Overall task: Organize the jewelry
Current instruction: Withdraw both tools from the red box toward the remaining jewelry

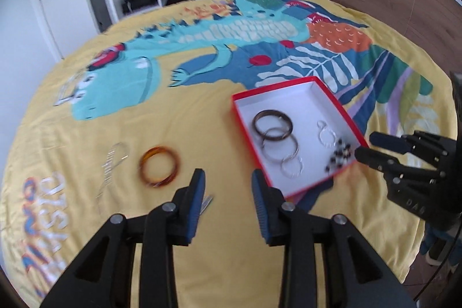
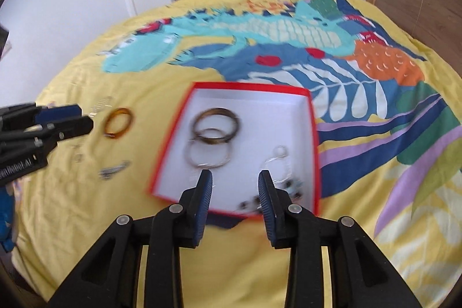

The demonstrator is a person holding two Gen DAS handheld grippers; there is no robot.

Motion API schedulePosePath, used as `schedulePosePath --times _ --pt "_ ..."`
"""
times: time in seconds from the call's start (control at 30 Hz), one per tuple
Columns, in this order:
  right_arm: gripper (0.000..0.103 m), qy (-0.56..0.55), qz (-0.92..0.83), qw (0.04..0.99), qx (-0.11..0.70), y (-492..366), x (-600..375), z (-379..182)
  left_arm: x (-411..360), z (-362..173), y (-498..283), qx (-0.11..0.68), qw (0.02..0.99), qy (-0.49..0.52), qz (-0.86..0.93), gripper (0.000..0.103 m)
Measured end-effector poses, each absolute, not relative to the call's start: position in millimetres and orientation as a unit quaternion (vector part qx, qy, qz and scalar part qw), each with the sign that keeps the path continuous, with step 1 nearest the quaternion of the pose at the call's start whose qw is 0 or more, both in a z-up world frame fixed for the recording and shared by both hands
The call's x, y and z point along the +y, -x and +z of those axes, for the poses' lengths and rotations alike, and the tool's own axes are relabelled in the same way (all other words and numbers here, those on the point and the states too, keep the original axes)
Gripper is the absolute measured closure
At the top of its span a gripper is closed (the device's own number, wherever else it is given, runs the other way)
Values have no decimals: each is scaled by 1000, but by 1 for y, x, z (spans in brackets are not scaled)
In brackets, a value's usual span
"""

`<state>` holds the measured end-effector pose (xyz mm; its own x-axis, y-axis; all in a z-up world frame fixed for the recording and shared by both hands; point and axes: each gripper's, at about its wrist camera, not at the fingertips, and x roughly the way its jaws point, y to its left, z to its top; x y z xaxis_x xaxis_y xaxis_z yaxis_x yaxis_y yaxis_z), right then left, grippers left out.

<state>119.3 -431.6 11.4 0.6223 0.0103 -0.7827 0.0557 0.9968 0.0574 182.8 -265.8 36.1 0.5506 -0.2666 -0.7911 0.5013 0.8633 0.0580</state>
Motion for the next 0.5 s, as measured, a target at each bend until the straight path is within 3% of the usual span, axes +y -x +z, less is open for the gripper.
schedulePosePath --times 0.1,0.5 --pt "59 -41 0 907 420 -93 -406 27 -236 51 -154 405 881 -141 -199 71" --pt "57 -47 27 920 388 -15 -339 67 -140 105 -67 358 917 -110 -134 65"
